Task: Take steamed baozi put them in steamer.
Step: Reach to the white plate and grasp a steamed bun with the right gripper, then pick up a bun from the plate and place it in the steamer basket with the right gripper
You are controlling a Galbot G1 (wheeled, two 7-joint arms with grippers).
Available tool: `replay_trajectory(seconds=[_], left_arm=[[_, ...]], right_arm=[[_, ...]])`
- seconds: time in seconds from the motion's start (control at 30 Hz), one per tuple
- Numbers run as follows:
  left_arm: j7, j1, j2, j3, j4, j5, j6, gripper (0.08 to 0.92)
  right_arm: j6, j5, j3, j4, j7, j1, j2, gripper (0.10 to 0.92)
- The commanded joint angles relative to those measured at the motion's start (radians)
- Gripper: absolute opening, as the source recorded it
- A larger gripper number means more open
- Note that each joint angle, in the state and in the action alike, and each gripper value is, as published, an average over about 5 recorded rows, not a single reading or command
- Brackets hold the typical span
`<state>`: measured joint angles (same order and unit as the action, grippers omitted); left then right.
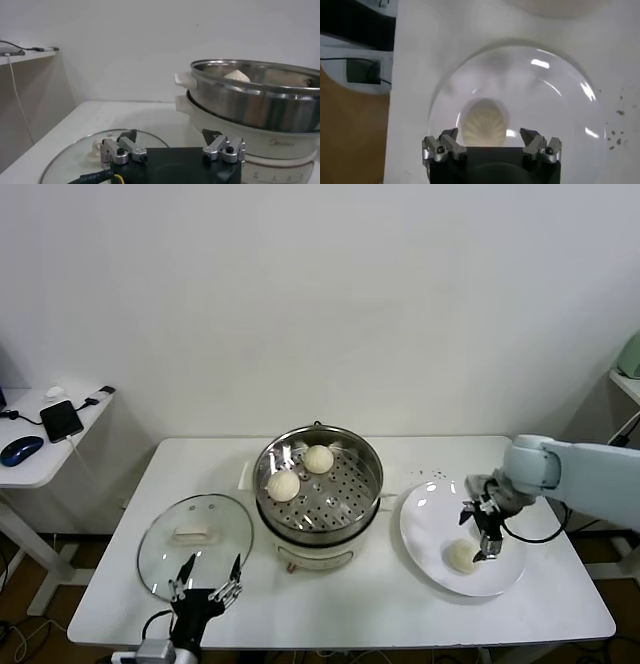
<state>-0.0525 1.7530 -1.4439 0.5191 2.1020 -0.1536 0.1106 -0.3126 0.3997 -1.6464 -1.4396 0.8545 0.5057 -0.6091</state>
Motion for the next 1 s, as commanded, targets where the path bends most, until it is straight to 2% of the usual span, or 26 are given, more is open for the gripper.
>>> replay_trajectory(seconds=[0.03,0.4,0.57,0.7,0.83,1.0], left_arm=[[0.000,0.008,0.003,-0.002,0.000,0.002,-0.005,0.823],[-0.001,0.015,0.003,-0.007,0.007,0.002,-0.005,0.823],[-0.001,0.018,0.000,-0.010,0.010,0.005,-0.004,0.823],[-0.001,0.020,0.000,-0.011,0.012,0.005,-0.004,0.823],[0.000,0.020,0.000,-0.011,0.014,0.007,-0.003,0.823],[0.001,0.022,0.003,-0.013,0.018,0.011,-0.002,0.823]], right_arm=[[-0.023,-0.057,0.083,0.021,-0.032,-0.118,0.023,0.823],[-0.030,-0.067,0.110,0.025,-0.043,-0.151,0.011,0.816],[-0.029,-0.076,0.129,0.029,-0.047,-0.160,0.007,0.712],[-0.025,-0.083,0.147,0.020,-0.044,-0.146,0.005,0.667],[0.012,-0.088,0.125,0.003,0.009,-0.047,0.009,0.662],[0.114,-0.051,0.029,0.005,0.128,0.248,-0.035,0.664]])
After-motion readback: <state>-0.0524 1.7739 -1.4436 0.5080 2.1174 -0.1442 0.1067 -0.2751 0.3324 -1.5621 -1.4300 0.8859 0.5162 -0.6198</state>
